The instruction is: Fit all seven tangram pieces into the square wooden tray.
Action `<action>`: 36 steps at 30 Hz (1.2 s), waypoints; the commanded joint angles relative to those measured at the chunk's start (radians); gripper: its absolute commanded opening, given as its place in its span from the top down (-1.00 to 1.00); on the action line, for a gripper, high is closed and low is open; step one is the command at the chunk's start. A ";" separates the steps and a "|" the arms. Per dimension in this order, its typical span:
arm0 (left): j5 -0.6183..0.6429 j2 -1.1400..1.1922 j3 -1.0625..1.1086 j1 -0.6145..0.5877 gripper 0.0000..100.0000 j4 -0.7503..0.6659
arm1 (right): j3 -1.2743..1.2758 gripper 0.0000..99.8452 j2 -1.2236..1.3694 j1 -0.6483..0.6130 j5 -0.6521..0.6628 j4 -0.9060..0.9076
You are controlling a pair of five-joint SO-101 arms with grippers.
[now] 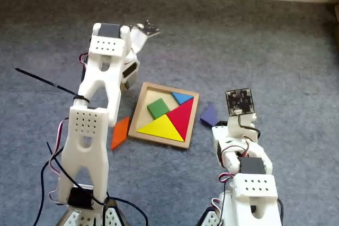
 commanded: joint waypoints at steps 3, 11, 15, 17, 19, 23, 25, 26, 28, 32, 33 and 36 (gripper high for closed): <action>0.015 -0.254 0.153 0.070 0.90 0.020 | -0.002 0.98 -0.021 0.013 0.012 -0.024; 0.009 -0.656 0.590 0.216 0.90 0.015 | -0.002 0.98 -0.021 0.015 0.012 -0.024; 0.012 -0.720 0.737 0.280 0.91 -0.020 | -0.002 0.98 -0.021 0.015 0.012 -0.024; 0.012 -0.730 0.808 0.303 0.90 -0.074 | -0.002 0.98 -0.021 0.016 0.012 -0.024; 0.012 -0.731 0.871 0.323 0.90 -0.135 | -0.002 0.98 -0.021 0.036 0.011 -0.024; 0.012 -0.734 0.978 0.349 0.90 -0.258 | -0.001 0.98 -0.018 0.108 0.003 -0.087; 0.014 -0.736 1.020 0.367 0.90 -0.301 | -0.001 0.98 -0.018 0.131 -0.031 -0.094; 0.014 -0.737 1.040 0.377 0.90 -0.316 | -0.001 0.98 -0.021 0.140 -0.041 -0.094; 0.014 -0.737 1.069 0.397 0.90 -0.334 | -0.002 0.98 -0.021 0.156 -0.051 -0.094; 0.035 -0.737 1.104 0.412 0.88 -0.370 | -0.002 0.98 -0.021 0.157 -0.051 -0.096; 0.049 -0.737 1.107 0.409 0.83 -0.376 | -0.002 0.98 -0.021 0.157 -0.051 -0.096; 0.091 -0.737 1.101 0.394 0.65 -0.379 | -0.002 0.98 -0.021 0.156 -0.051 -0.096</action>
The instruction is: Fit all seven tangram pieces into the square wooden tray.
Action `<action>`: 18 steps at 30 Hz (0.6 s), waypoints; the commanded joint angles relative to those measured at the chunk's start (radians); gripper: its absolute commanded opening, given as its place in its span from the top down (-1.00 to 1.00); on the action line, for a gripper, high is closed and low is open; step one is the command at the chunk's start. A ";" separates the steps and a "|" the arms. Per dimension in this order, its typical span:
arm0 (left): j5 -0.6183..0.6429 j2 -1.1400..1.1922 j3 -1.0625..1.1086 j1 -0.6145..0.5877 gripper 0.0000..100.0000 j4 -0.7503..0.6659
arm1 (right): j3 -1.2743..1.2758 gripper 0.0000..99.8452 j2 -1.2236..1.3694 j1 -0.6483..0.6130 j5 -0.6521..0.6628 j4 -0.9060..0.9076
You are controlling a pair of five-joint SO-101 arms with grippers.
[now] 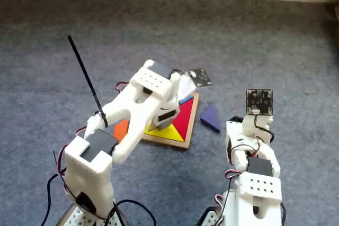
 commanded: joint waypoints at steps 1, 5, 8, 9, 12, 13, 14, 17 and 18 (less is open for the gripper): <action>0.060 -0.068 -0.016 -0.007 0.62 -0.020 | -0.008 0.98 -0.021 0.012 -0.009 -0.024; 0.069 -0.068 -0.041 -0.015 0.60 -0.015 | -0.008 0.98 -0.021 0.008 -0.006 -0.024; 0.071 -0.070 -0.048 -0.015 0.60 -0.015 | -0.008 0.98 -0.021 0.008 -0.005 -0.024; 0.071 -0.070 -0.048 -0.016 0.60 -0.015 | -0.008 0.98 -0.021 0.007 -0.005 -0.024; 0.071 -0.070 -0.073 -0.059 0.60 -0.017 | -0.008 0.98 -0.021 0.007 -0.005 -0.024; 0.071 -0.068 -0.082 -0.084 0.61 -0.020 | -0.008 0.98 -0.021 0.007 -0.005 -0.024; 0.071 -0.068 -0.093 -0.108 0.63 -0.021 | -0.008 0.98 -0.021 0.007 -0.005 -0.024; 0.066 -0.059 -0.127 -0.173 0.70 -0.032 | -0.008 0.98 -0.021 0.007 -0.005 -0.024; 0.066 -0.058 -0.128 -0.191 0.71 -0.043 | -0.008 0.98 -0.021 0.005 -0.005 -0.024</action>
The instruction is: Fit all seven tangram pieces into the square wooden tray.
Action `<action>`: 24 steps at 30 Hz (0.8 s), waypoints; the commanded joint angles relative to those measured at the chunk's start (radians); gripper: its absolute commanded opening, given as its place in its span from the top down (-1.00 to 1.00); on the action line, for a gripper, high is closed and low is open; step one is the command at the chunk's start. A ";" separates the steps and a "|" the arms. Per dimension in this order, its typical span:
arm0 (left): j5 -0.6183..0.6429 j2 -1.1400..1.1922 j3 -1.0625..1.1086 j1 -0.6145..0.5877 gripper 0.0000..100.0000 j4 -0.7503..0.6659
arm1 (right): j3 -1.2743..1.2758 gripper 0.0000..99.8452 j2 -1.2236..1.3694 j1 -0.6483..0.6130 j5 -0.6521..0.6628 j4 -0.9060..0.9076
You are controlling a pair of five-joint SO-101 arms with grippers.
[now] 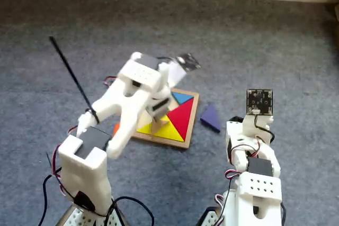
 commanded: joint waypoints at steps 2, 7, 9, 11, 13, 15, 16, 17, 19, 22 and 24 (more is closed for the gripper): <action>0.009 -0.056 -0.067 -0.094 0.71 -0.052 | -0.008 0.98 -0.021 0.002 -0.005 -0.024; 0.012 -0.042 -0.018 -0.114 0.71 -0.141 | -0.008 0.98 -0.021 0.002 -0.003 -0.024; 0.012 -0.024 0.001 -0.097 0.71 -0.158 | -0.008 0.98 -0.021 0.002 -0.003 -0.024; 0.012 0.007 0.002 -0.081 0.71 -0.169 | -0.008 0.98 -0.021 0.002 -0.003 -0.024; 0.012 0.045 -0.007 -0.070 0.71 -0.169 | -0.008 0.98 -0.021 0.002 -0.003 -0.024; 0.012 0.081 -0.008 -0.061 0.71 -0.190 | -0.008 0.98 -0.021 0.002 -0.003 -0.024; 0.012 0.097 -0.008 -0.061 0.71 -0.204 | -0.008 0.98 -0.021 0.002 -0.003 -0.024; 0.014 0.110 -0.008 -0.061 0.71 -0.216 | -0.008 0.98 -0.021 0.002 -0.003 -0.024; 0.014 0.116 -0.008 -0.059 0.71 -0.226 | -0.008 0.98 -0.021 0.002 -0.003 -0.024; 0.015 0.122 -0.028 -0.047 0.71 -0.224 | -0.008 0.98 -0.021 0.002 -0.003 -0.024; 0.052 0.124 -0.045 -0.030 0.71 -0.224 | -0.008 0.98 -0.021 0.002 -0.003 -0.024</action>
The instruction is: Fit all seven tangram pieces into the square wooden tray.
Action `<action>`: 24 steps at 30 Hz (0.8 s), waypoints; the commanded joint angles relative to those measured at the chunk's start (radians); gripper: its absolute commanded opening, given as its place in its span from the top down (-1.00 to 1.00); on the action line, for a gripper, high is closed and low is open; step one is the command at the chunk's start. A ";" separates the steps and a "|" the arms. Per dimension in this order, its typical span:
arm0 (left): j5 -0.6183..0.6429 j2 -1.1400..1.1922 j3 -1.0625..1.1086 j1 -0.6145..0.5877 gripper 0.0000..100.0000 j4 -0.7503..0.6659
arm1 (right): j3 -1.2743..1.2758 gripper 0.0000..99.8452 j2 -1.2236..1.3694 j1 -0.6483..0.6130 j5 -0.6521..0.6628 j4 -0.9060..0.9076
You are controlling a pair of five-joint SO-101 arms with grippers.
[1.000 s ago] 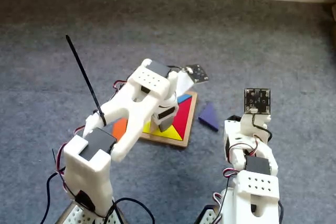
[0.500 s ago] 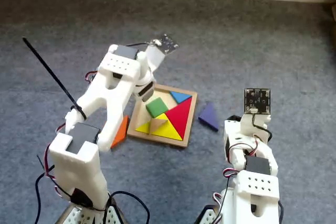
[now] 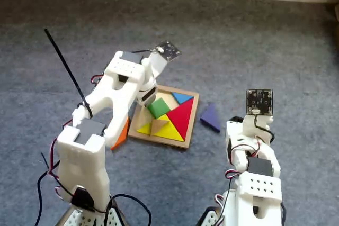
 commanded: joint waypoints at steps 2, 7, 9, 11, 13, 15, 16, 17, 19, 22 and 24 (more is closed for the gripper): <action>0.081 -0.008 -0.065 0.070 0.70 -0.017 | -0.008 0.98 -0.021 0.002 -0.003 -0.024; 0.152 -0.002 -0.148 0.104 0.70 -0.017 | -0.008 0.98 -0.021 0.002 -0.003 -0.024; 0.180 -0.002 -0.177 0.111 0.70 -0.017 | -0.008 0.98 -0.021 0.002 -0.003 -0.024; 0.201 -0.002 -0.196 0.116 0.70 -0.017 | -0.008 0.98 -0.021 0.002 -0.003 -0.024; 0.212 -0.008 -0.211 0.119 0.70 -0.015 | -0.008 0.98 -0.021 0.002 -0.003 -0.024; 0.213 -0.012 -0.229 0.110 0.70 0.000 | -0.008 0.98 -0.021 0.002 -0.003 -0.024; 0.210 -0.012 -0.249 0.104 0.70 0.028 | -0.008 0.98 -0.021 0.002 -0.003 -0.024; 0.210 -0.010 -0.271 0.096 0.70 0.064 | -0.008 0.98 -0.021 0.002 -0.003 -0.024; 0.209 -0.010 -0.305 0.090 0.70 0.137 | -0.008 0.98 -0.021 0.002 -0.003 -0.024; 0.206 -0.010 -0.357 0.088 0.70 0.270 | -0.008 0.98 -0.021 0.002 -0.003 -0.024; 0.195 -0.010 -0.378 0.093 0.71 0.345 | -0.008 0.98 -0.021 0.002 -0.003 -0.024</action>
